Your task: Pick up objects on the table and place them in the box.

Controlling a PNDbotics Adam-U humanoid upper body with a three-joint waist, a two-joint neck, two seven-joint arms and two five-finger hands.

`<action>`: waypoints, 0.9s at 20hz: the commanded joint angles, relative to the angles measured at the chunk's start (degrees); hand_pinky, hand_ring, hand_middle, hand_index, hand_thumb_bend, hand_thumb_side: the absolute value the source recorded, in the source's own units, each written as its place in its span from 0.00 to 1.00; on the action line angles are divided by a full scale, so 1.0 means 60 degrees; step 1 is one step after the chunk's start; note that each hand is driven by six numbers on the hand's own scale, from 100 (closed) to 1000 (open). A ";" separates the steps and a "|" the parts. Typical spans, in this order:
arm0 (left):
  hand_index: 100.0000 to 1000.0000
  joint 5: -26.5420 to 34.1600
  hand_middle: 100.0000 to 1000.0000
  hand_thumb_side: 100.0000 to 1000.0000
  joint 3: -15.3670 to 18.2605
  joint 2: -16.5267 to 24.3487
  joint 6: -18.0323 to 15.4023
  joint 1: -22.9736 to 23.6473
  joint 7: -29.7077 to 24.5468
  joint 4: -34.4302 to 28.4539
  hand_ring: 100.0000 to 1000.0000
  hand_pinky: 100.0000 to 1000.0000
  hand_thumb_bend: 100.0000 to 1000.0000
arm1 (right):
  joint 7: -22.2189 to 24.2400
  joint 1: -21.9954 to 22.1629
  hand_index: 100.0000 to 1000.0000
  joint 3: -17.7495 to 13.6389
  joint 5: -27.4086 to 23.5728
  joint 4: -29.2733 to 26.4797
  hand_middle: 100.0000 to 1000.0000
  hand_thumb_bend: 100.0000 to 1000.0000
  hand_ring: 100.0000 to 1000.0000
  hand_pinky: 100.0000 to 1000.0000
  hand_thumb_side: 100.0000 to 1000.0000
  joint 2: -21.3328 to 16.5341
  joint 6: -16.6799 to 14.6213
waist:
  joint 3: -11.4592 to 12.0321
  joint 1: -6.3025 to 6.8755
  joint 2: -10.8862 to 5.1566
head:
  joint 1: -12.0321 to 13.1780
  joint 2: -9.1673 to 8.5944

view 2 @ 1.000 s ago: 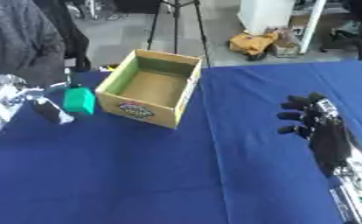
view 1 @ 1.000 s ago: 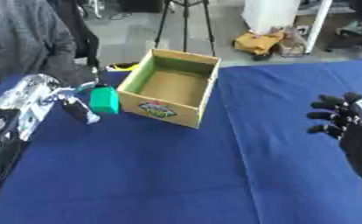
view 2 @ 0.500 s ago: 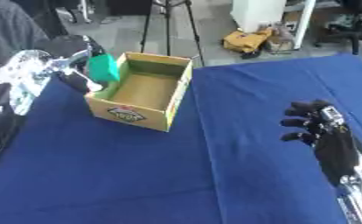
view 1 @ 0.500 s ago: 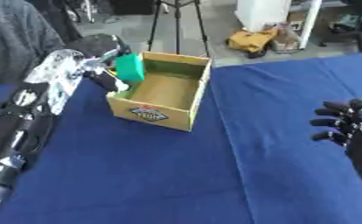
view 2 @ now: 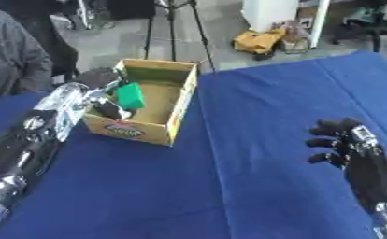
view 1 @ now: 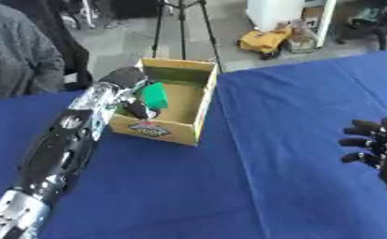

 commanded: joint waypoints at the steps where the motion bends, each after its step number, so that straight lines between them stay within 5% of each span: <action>1: 0.65 -0.0112 0.53 0.36 0.0042 0.0001 -0.0095 0.0035 -0.0386 0.0503 0.52 0.55 0.25 | 0.0028 -0.0158 0.82 -0.0026 0.0106 -0.0094 0.69 0.00 0.69 0.52 1.00 -0.0196 -0.0011 | -0.0010 -0.0038 -0.0052 | 0.0044 -0.0125; 3: 0.69 -0.0016 0.56 0.49 0.0059 -0.0006 -0.0180 0.0067 -0.0689 0.0511 0.54 0.56 0.59 | 0.0030 -0.0144 0.82 -0.0029 0.0107 -0.0093 0.69 0.00 0.69 0.52 1.00 -0.0192 -0.0010 | 0.0007 -0.0026 -0.0056 | 0.0026 -0.0119; 4: 0.74 0.0045 0.62 0.59 0.0067 0.0002 -0.0218 0.0083 -0.0802 0.0470 0.58 0.58 0.88 | 0.0030 -0.0138 0.82 -0.0032 0.0108 -0.0092 0.69 0.00 0.69 0.52 1.00 -0.0190 -0.0010 | 0.0018 -0.0023 -0.0062 | 0.0005 -0.0116; 6: 0.77 0.0147 0.66 0.64 0.0080 0.0024 -0.0248 0.0112 -0.0921 0.0370 0.61 0.60 1.00 | 0.0029 -0.0132 0.82 -0.0038 0.0110 -0.0093 0.69 0.00 0.69 0.52 1.00 -0.0184 -0.0012 | 0.0036 -0.0027 -0.0079 | -0.0017 -0.0109; 18: 0.86 0.0884 0.80 0.96 0.0140 0.0299 0.0039 0.0101 0.0026 -0.0753 0.75 0.70 1.00 | -0.0003 -0.0044 0.82 -0.0096 0.0096 -0.0080 0.69 0.00 0.69 0.51 1.00 -0.0139 -0.0025 | 0.0184 -0.0164 -0.0205 | -0.0058 -0.0098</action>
